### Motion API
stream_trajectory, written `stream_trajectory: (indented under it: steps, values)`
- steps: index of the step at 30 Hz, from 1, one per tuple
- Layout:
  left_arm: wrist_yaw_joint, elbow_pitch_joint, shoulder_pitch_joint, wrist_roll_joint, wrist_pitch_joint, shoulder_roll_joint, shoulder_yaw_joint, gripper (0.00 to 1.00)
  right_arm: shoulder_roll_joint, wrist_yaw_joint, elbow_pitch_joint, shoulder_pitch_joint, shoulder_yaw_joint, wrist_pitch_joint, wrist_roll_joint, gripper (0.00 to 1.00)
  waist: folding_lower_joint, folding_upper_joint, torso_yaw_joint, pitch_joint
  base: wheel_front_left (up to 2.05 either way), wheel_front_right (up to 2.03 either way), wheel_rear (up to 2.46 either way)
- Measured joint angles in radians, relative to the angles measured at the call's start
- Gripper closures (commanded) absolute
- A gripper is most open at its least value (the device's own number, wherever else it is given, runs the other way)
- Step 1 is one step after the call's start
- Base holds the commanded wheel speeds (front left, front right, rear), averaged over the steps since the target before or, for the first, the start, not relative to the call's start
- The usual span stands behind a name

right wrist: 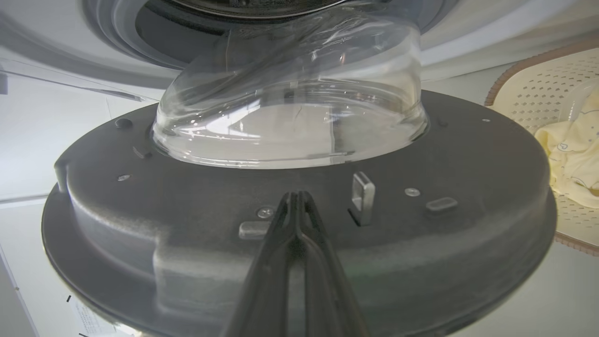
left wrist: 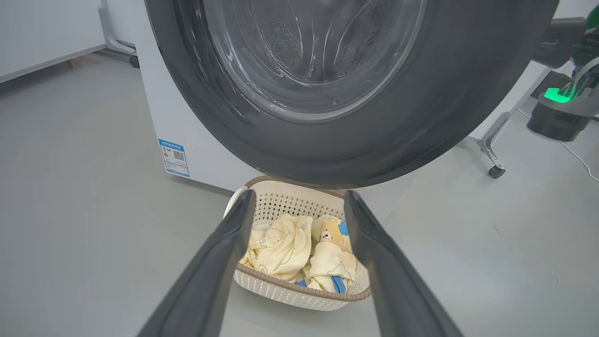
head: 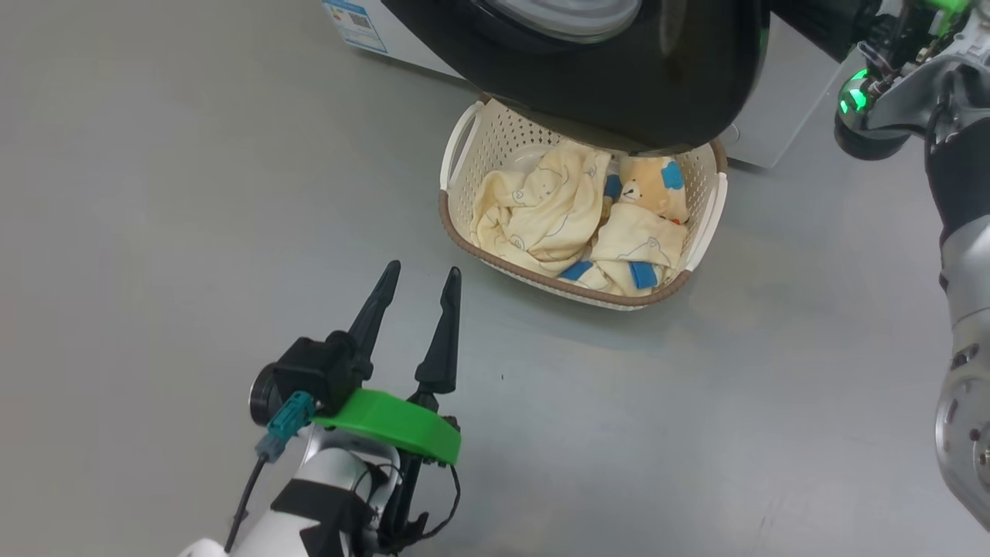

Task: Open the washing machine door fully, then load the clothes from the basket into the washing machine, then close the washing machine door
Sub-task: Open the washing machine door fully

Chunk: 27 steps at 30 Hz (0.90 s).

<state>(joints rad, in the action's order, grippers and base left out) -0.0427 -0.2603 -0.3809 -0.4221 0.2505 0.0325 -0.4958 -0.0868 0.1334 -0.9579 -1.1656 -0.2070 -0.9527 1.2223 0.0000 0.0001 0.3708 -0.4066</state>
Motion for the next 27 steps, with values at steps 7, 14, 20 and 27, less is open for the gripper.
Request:
stream_trajectory:
  steps: [7, 14, 20, 27]
  values:
    - [0.007, -0.002, 0.009, 0.009, 0.000, 0.000, 0.003, 0.00, 0.002, 0.000, 0.004, 0.040, 0.079, -0.009, 0.068, 1.00, 0.0000, 0.0000, 0.002, 0.020, 0.00, 0.00, 0.00]
    - [0.008, -0.006, 0.029, 0.015, 0.000, 0.001, 0.009, 0.00, 0.003, 0.000, 0.024, 0.077, 0.204, -0.020, 0.174, 1.00, 0.0000, 0.0000, 0.000, 0.037, 0.00, 0.00, 0.00]
    - [0.008, -0.006, 0.038, 0.018, 0.000, 0.001, 0.012, 0.00, 0.003, 0.000, 0.063, 0.115, 0.333, -0.020, 0.277, 1.00, 0.0000, 0.0000, -0.006, 0.050, 0.00, 0.00, 0.00]
    - [0.008, -0.006, 0.042, 0.018, 0.000, 0.001, 0.014, 0.00, 0.003, 0.000, 0.120, 0.159, 0.481, -0.018, 0.377, 1.00, 0.0000, 0.0000, -0.012, 0.066, 0.00, 0.00, 0.00]
